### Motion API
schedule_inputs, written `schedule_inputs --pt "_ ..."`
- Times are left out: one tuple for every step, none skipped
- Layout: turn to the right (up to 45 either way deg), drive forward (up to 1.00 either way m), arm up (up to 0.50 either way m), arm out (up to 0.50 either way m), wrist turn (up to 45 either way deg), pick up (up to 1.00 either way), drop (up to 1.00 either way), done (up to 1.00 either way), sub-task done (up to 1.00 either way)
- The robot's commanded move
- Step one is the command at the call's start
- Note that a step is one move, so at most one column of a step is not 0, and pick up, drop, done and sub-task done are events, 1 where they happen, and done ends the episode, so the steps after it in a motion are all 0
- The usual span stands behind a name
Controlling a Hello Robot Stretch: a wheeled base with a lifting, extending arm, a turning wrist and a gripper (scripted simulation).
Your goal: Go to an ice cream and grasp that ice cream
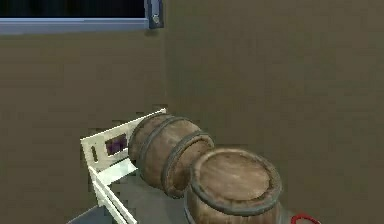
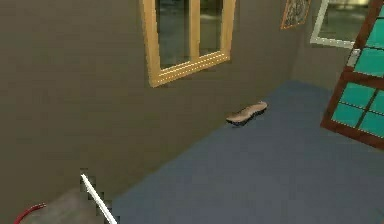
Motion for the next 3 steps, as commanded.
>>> schedule_inputs --pt "-39.0 0.00 0.00 0.00 0.0 0.00 0.00 0.00 0.00" --pt "0.0 0.60 0.00 0.00 0.0 0.00 0.00 0.00 0.00" --pt "-45.0 0.00 0.00 0.00 0.0 0.00 0.00 0.00 0.00"
